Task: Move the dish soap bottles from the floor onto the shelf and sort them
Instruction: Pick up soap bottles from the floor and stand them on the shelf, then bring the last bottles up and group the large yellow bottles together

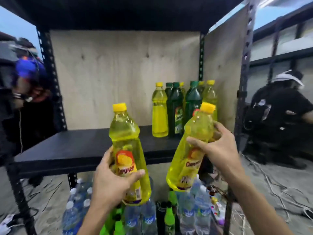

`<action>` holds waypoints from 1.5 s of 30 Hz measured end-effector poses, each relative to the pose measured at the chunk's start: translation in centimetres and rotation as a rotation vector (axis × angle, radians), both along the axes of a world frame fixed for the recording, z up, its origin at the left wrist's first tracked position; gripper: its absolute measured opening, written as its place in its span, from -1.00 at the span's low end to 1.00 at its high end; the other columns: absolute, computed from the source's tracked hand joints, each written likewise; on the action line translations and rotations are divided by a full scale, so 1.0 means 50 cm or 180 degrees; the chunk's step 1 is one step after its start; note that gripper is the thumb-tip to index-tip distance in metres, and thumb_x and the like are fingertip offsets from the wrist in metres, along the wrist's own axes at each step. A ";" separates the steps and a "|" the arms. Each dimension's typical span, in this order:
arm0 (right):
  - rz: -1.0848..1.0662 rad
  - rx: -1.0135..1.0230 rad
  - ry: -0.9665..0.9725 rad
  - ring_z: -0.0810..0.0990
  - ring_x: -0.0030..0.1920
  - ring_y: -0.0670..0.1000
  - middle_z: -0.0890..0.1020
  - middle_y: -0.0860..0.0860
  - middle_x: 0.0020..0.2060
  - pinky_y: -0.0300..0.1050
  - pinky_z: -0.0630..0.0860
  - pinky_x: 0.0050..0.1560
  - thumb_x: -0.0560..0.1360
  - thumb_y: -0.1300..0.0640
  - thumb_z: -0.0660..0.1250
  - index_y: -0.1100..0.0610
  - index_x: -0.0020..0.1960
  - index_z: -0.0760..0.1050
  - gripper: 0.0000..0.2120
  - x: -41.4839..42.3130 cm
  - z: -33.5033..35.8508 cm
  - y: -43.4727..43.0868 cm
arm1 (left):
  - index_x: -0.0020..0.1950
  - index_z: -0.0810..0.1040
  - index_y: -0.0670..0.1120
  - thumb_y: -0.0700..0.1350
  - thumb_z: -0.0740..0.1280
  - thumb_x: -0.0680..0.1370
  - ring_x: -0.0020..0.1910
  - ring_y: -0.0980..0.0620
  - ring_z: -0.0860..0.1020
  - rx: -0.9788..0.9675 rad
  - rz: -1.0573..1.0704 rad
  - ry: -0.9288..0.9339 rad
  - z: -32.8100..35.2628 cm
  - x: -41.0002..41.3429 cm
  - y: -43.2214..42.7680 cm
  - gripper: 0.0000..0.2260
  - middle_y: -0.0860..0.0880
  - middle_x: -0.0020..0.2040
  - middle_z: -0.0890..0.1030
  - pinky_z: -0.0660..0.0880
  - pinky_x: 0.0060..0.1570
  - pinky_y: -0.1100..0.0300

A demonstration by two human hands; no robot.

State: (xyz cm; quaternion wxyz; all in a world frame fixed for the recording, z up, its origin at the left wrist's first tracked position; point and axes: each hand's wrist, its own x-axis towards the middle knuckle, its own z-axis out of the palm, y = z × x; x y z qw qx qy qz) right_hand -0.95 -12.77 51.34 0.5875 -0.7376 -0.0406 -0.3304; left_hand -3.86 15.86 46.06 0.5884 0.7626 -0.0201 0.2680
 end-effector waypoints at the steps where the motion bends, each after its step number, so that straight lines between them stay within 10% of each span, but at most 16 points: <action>1: -0.0072 0.0021 -0.0085 0.72 -0.04 -0.10 0.74 -0.09 -0.05 0.05 0.66 0.08 -0.02 -0.20 0.67 -0.01 0.21 0.57 -0.16 0.015 0.045 -0.022 | 0.31 0.47 0.15 0.06 0.72 0.01 0.02 0.12 0.66 0.0063 -0.0022 -0.0128 0.038 0.035 -0.023 -0.10 0.15 0.03 0.67 0.59 0.11 0.01; 10: -0.0797 -0.0864 -0.0262 0.61 0.20 0.07 0.65 0.00 0.20 0.08 0.55 0.26 0.13 -0.15 0.67 0.01 0.40 0.45 -0.11 0.156 0.242 -0.111 | 0.50 0.29 0.03 0.04 0.67 0.21 0.27 -0.08 0.52 0.0154 0.0107 -0.0334 0.180 0.296 -0.234 -0.05 -0.03 0.26 0.56 0.47 0.24 0.00; 37: -0.1192 -0.0790 0.0182 0.49 0.28 0.11 0.45 0.07 0.27 0.06 0.48 0.31 0.15 -0.22 0.65 -0.03 0.55 0.22 0.09 0.231 0.101 -0.139 | 0.60 0.07 0.00 0.09 0.65 0.23 0.42 -0.15 0.36 0.1252 -0.0007 0.0065 0.139 0.410 -0.282 0.10 -0.09 0.44 0.32 0.39 0.37 -0.12; 42: -0.0972 -0.1091 -0.0515 0.44 0.12 -0.06 0.47 -0.08 0.08 -0.18 0.40 0.15 0.30 -0.12 0.57 -0.08 0.36 0.42 -0.32 0.109 -0.047 0.032 | 0.43 0.40 0.14 -0.10 0.58 0.36 0.14 0.09 0.53 0.0692 0.0118 -0.0586 0.046 0.240 -0.140 -0.31 0.04 0.23 0.48 0.53 0.11 0.12; 45: -0.0061 -0.1213 0.0129 0.48 0.03 -0.09 0.47 -0.15 -0.04 -0.21 0.43 0.04 0.31 -0.13 0.54 -0.13 0.23 0.46 -0.46 0.052 -0.216 0.169 | 0.26 0.50 0.10 -0.18 0.51 0.45 -0.03 0.11 0.54 0.0440 0.0768 -0.0649 -0.107 0.105 -0.005 -0.56 0.04 0.07 0.53 0.51 -0.09 0.23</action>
